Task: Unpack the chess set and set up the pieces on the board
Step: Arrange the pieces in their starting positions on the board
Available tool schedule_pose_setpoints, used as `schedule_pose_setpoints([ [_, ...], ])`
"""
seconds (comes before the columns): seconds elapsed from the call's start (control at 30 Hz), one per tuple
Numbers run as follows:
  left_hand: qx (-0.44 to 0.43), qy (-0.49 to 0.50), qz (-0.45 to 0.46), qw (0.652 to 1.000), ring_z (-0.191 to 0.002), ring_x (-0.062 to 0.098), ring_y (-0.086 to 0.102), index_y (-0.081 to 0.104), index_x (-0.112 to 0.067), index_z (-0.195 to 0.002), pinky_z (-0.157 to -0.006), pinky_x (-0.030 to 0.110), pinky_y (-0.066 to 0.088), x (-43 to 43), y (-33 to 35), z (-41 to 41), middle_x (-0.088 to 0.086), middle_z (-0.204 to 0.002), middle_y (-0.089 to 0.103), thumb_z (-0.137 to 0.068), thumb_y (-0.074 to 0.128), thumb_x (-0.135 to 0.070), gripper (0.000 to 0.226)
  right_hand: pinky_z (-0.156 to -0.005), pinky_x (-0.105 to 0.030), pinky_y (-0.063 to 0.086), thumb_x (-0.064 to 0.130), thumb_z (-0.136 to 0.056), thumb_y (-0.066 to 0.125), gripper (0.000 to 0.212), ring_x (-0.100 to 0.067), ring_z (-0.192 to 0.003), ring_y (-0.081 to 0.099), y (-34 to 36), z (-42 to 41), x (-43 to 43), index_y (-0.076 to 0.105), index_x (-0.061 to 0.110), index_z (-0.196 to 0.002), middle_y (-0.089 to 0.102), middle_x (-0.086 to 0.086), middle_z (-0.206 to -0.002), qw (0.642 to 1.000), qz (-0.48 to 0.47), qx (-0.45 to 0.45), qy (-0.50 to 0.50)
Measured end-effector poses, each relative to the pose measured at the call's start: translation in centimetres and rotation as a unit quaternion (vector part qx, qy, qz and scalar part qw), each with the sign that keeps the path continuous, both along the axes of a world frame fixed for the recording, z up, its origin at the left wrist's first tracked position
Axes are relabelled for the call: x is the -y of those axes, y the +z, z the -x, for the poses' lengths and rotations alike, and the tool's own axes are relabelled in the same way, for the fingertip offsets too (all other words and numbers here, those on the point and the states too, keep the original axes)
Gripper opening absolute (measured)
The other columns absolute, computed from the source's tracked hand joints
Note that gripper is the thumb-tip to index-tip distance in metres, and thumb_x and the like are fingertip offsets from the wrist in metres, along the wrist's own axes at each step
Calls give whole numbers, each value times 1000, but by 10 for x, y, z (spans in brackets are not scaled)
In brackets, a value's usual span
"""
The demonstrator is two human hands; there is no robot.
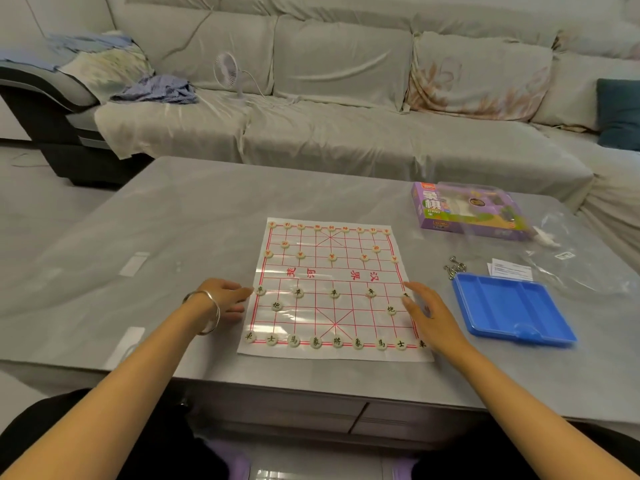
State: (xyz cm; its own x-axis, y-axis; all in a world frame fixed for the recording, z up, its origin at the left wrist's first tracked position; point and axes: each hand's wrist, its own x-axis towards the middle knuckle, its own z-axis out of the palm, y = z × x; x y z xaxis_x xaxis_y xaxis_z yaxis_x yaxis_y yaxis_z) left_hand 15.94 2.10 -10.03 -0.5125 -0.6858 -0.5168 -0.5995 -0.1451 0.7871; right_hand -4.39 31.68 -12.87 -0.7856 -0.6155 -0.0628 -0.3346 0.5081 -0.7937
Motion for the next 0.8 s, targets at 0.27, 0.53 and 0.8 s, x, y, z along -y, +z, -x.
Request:
schedule_pose_setpoints([
  [0.27, 41, -58, 41, 997, -82, 22, 60, 58, -6, -116, -67, 30, 50, 0, -2, -2, 9, -97, 61, -79, 72, -18, 41, -104, -33, 34, 34, -96, 43, 43, -21, -135, 33, -3, -4, -2, 37, 23, -138, 31, -2, -149, 1000, 6, 5, -20],
  [0.53, 212, -167, 377, 886, -140, 32, 13, 11, -22, -147, -112, 48, 17, 4, -42, -17, 9, -154, 12, -70, 55, -71, 101, -116, -37, 12, 54, -91, 21, 54, -13, -143, 15, -9, -19, 3, 32, 34, -141, 19, 10, -154, 990, -82, -76, 84],
  [0.8, 254, -181, 333, 890, -142, 31, -12, -10, -24, -147, -114, 52, -1, 16, -49, -19, 7, -155, -16, -66, 47, -80, 113, -116, -32, -1, 54, -90, 17, 55, -7, -144, 4, -11, -28, 19, 26, 37, -142, 14, 13, -155, 978, -111, -116, 133],
])
